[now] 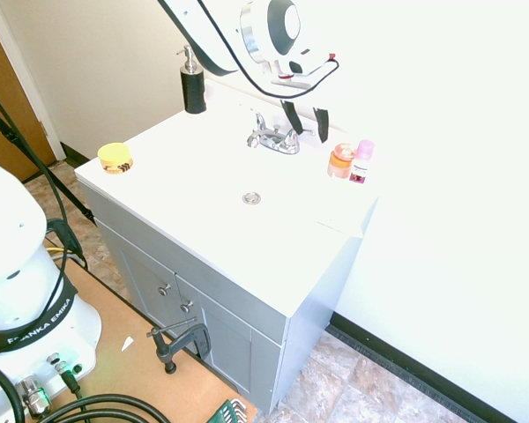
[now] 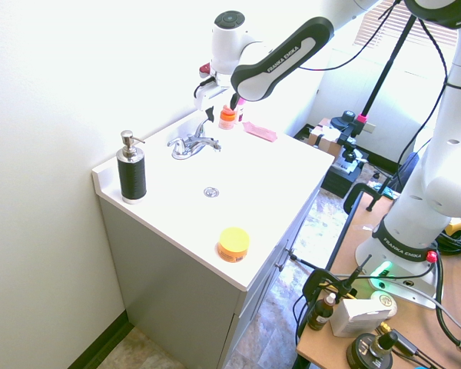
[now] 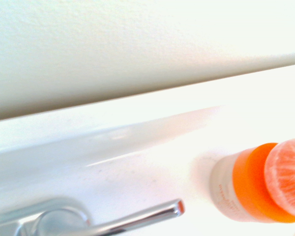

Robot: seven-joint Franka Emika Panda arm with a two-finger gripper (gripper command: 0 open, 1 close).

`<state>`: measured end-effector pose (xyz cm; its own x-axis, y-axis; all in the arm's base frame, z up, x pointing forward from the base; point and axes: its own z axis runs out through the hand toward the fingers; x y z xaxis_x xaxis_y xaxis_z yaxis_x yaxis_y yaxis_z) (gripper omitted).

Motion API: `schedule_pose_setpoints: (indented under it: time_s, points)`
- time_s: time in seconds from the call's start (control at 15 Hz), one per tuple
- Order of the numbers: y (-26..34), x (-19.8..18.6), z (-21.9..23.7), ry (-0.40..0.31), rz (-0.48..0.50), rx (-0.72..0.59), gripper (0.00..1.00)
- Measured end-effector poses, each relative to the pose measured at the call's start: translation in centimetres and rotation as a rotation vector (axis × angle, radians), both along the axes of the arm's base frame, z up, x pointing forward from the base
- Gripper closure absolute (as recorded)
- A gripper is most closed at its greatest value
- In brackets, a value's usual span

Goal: Turn off the cold water

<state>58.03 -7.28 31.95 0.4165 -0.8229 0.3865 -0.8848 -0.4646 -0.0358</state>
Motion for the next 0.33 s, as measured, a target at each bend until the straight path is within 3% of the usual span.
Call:
schedule_pose_setpoints:
  time_s: [0.33]
  points:
    - [3.0,-7.0,2.9,0.027,0.069,0.122,0.0]
